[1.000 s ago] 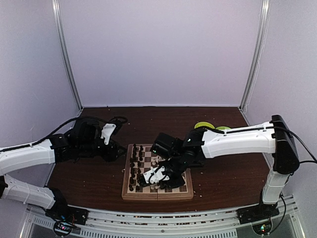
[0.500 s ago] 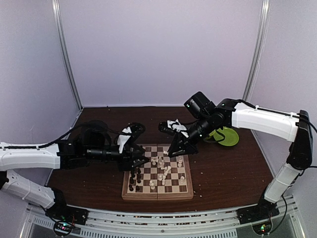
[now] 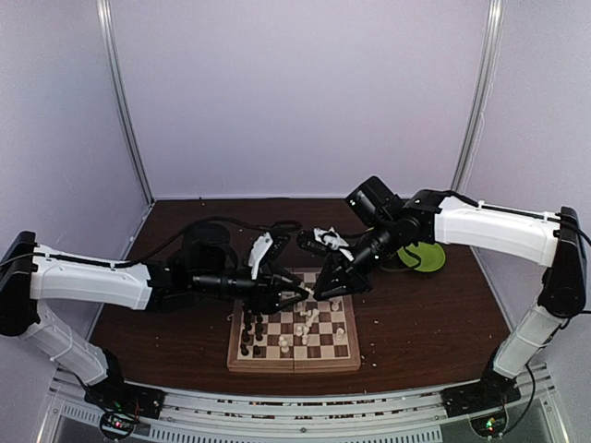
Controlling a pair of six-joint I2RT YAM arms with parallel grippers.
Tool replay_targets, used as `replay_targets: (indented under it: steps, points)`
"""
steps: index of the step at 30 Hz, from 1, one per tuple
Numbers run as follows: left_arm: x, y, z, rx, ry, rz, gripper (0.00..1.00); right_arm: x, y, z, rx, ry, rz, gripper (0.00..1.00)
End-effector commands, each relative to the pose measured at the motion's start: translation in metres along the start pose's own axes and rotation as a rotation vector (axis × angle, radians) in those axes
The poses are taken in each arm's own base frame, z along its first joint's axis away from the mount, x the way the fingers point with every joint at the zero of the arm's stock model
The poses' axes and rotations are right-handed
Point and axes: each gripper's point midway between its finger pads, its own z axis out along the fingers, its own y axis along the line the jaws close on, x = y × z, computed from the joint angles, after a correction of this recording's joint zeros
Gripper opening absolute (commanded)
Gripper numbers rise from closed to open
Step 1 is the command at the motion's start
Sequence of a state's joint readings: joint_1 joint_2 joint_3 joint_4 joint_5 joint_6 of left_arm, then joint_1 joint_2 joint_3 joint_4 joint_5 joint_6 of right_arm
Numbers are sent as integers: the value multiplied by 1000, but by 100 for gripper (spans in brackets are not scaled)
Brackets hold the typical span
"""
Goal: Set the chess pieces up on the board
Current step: Pass from the right arm to the left
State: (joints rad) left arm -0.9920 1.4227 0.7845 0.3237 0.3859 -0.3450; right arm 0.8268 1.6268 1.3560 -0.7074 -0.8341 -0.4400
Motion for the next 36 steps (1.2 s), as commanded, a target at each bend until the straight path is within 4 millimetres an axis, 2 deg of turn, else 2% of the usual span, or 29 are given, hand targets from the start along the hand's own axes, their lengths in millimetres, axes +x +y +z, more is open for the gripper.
replay_targets:
  steps: [1, 6, 12, 19, 24, 26, 28, 30, 32, 33, 34, 36]
  points:
    - [-32, -19, 6, 96, -95, 6, 45, -9, 7, -7, -5, -38, -21, 14]
    - [-28, -20, 11, 111, -79, -2, 38, -8, 7, -6, -7, -38, -20, 14]
    - [-21, -17, 12, 103, -54, -5, 39, -7, 7, -6, -8, -38, -20, 14]
    - [-19, -19, 15, 119, -40, -1, 23, -5, 7, -5, -6, -35, -21, 14]
    - [-18, -21, 16, 132, -23, 14, 16, -5, 8, -6, -3, -38, -29, 15]
    - [-19, -21, 16, 129, -19, 23, 15, -5, 8, -7, 1, -37, -32, 17]
    - [-22, -19, 16, 112, -10, 38, 14, -3, 8, -12, 13, -31, -39, 23]
    - [-25, -14, 18, 74, 12, 58, 14, 0, 5, -23, 38, -43, -30, 30]
    - [-21, -1, 20, 8, 68, 72, 13, 4, -4, -39, 90, -76, -7, 36]
    - [-26, 6, 22, -23, 75, 87, 13, 8, -9, -47, 120, -89, 3, 38]
    - [-18, 17, 23, -61, 133, 82, 13, 13, -14, -54, 149, -92, 14, 39]
    - [-15, 36, 27, -137, 211, 93, 12, 30, -20, -67, 186, -62, 40, 40]
